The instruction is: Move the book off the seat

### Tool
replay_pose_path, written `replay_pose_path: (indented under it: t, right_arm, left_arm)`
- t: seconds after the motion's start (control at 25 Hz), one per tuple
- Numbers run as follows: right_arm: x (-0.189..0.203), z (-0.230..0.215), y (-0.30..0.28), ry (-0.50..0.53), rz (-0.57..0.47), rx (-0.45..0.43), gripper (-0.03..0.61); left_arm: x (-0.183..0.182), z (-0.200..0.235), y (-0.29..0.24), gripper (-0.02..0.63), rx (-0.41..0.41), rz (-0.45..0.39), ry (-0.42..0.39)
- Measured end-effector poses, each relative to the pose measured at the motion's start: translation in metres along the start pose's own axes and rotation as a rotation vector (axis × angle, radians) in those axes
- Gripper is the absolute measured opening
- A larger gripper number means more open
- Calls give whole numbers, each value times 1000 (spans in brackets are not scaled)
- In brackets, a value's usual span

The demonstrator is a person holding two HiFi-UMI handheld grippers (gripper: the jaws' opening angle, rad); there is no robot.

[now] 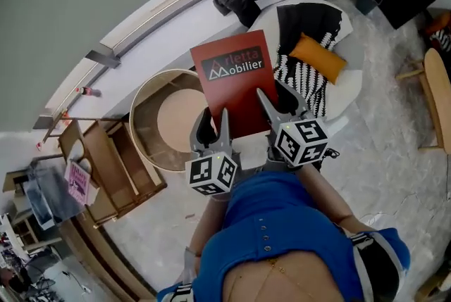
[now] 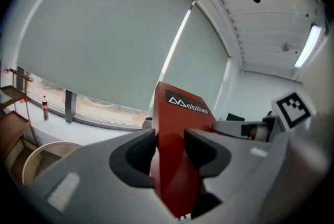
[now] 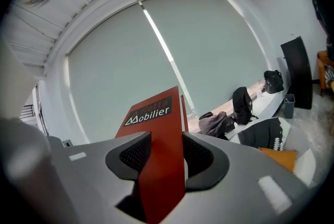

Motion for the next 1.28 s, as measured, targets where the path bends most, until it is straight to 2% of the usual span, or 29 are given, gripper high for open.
replay_pose_path:
  t: [0.12, 0.28, 0.44, 0.56, 0.88, 1.28]
  right_arm:
    - [34, 82, -32, 22, 18, -45, 192]
    - [72, 154, -65, 13, 42, -123, 192]
    - [121, 253, -91, 15, 81, -183, 192]
    - [151, 302, -100, 34, 116, -220, 192]
    - [180, 359, -111, 97, 185, -297, 192]
    - [161, 359, -122, 113, 201, -367, 190]
  left_arm:
    - [-8, 81, 45, 166, -54, -17, 10]
    - [-14, 156, 87, 163, -124, -37, 2]
    - [-18, 248, 153, 157, -197, -57, 23]
    - [-13, 291, 192, 156, -249, -67, 49]
    - [-4, 334, 237, 156, -338, -99, 129]
    - [-18, 327, 230, 152, -402, -130, 142]
Point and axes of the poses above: the fingertips, and each gripper's own axes: y backward along the fingers, z to its left, x out of its underside, the point moved 2 cm from there along y, backward along the fingers, and after that the axes turned 7 degrees about -y, right-handed, at the moved point
